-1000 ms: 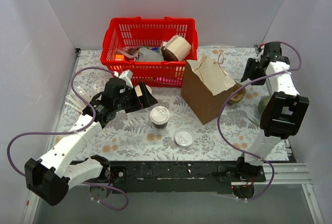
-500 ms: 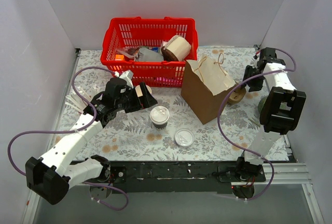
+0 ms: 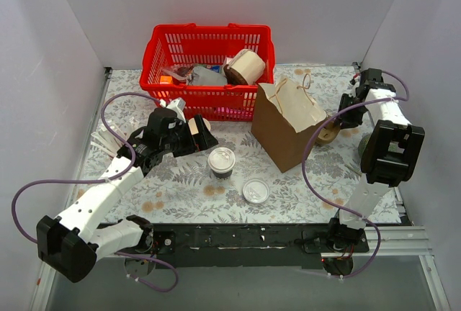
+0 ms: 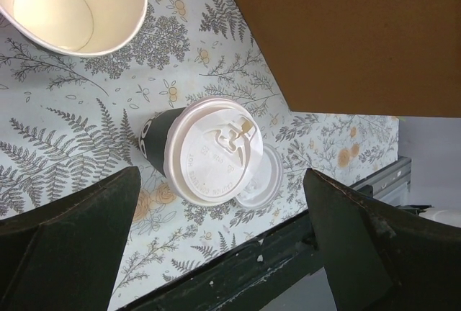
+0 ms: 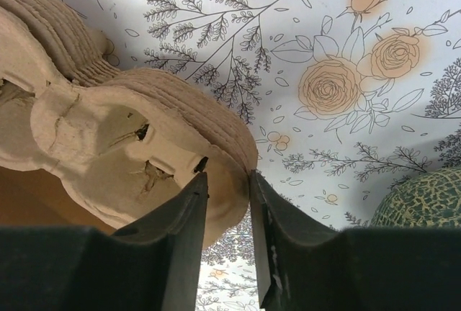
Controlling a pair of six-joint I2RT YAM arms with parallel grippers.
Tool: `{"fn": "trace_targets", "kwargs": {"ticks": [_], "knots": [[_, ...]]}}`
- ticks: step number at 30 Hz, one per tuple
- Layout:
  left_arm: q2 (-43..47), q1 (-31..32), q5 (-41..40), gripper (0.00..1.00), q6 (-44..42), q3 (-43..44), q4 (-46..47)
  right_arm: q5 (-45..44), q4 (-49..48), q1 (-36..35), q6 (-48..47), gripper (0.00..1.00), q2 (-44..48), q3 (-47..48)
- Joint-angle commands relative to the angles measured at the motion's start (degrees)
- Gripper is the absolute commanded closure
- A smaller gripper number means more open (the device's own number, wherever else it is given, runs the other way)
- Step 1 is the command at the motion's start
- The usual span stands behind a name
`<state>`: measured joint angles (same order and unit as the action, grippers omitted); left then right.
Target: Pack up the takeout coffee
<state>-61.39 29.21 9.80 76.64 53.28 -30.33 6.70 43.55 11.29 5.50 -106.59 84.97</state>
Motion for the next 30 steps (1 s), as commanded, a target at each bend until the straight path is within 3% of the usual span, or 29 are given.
{"fn": "trace_targets", "kwargs": {"ticks": [1, 12, 16, 21, 30], "knots": [[0.13, -0.21, -1.10, 0.02, -1.06, 0.69, -0.88, 2.70, -0.48, 0.31, -0.58, 0.67, -0.20, -0.15], [-0.75, -0.21, -0.49, 0.02, -1.14, 0.86, -0.87, -1.07, 0.04, -0.65, 1.18, 0.99, 3.22, -0.42], [-0.75, -0.21, -0.57, 0.02, -1.23, 0.78, -0.96, -9.22, 1.80, -2.58, 1.53, 0.99, 4.45, 0.55], [-0.67, -0.21, -0.22, 0.02, -1.23, 0.86, -0.96, -10.21, 2.41, -4.61, 1.62, 0.99, 6.21, 1.16], [-0.31, -0.21, 0.92, 0.02, -1.23, 0.78, -0.96, -26.46, 6.89, -8.91, 2.06, 0.99, 5.08, 3.18]]}}
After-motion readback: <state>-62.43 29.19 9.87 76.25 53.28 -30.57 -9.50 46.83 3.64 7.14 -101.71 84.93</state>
